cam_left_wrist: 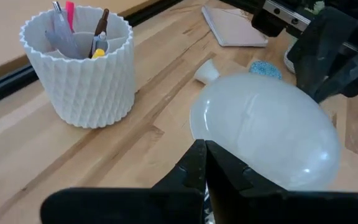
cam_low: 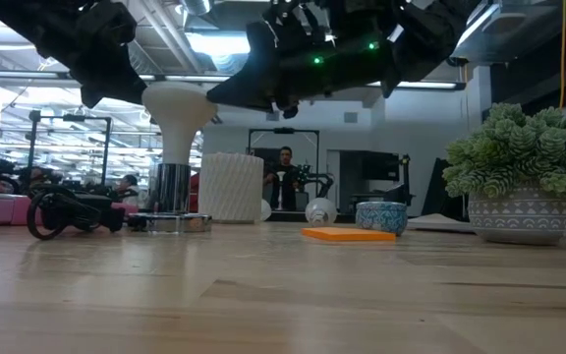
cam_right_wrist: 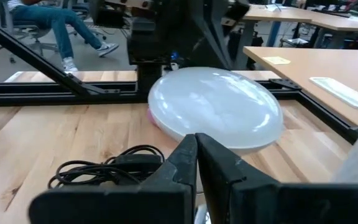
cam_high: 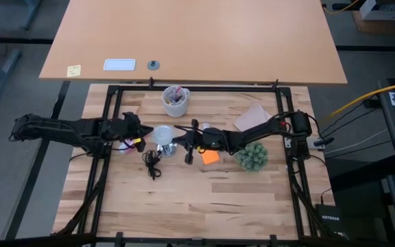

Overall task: Screw lightbulb
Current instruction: Remove the light bulb from the silver lamp

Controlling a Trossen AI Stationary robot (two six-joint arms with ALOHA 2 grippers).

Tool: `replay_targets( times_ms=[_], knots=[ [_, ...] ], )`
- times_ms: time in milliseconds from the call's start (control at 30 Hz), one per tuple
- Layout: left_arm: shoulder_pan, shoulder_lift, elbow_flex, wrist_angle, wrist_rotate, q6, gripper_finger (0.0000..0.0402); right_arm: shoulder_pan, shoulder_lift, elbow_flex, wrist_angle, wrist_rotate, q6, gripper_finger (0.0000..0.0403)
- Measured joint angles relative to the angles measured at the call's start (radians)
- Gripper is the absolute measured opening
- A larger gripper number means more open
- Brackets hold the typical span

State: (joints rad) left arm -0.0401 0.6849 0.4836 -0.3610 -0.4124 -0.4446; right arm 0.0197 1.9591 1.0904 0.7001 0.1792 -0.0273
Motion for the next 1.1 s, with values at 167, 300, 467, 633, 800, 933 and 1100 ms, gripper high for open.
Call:
replay_targets(
  times_ms=[167, 300, 467, 633, 800, 933, 1100],
  knots=[
    [-0.022, -0.001, 0.001, -0.017, -0.003, -0.041, 0.0000, -0.006, 0.000, 0.000, -0.002, 0.016, -0.001, 0.0019],
    [-0.031, -0.001, 0.002, -0.025, -0.002, -0.061, 0.0000, -0.006, 0.000, -0.001, -0.005, 0.049, -0.004, 0.0019],
    [-0.051, -0.014, 0.003, -0.014, 0.055, -0.081, 0.0000, -0.013, -0.002, -0.002, -0.025, 0.137, -0.007, 0.0019],
    [-0.087, -0.036, -0.003, -0.005, 0.074, -0.078, 0.0000, -0.030, 0.003, 0.001, -0.030, 0.119, -0.006, 0.0019],
    [-0.110, -0.037, -0.001, 0.004, 0.057, -0.076, 0.0000, -0.048, 0.003, 0.001, -0.021, 0.102, -0.004, 0.0019],
    [-0.121, -0.042, -0.001, 0.023, 0.045, -0.053, 0.0000, -0.049, 0.000, 0.001, 0.001, 0.113, -0.012, 0.0019],
    [-0.121, -0.050, -0.001, 0.085, -0.009, 0.006, 0.0000, -0.042, -0.055, 0.001, -0.035, 0.134, -0.058, 0.0019]
  ],
)
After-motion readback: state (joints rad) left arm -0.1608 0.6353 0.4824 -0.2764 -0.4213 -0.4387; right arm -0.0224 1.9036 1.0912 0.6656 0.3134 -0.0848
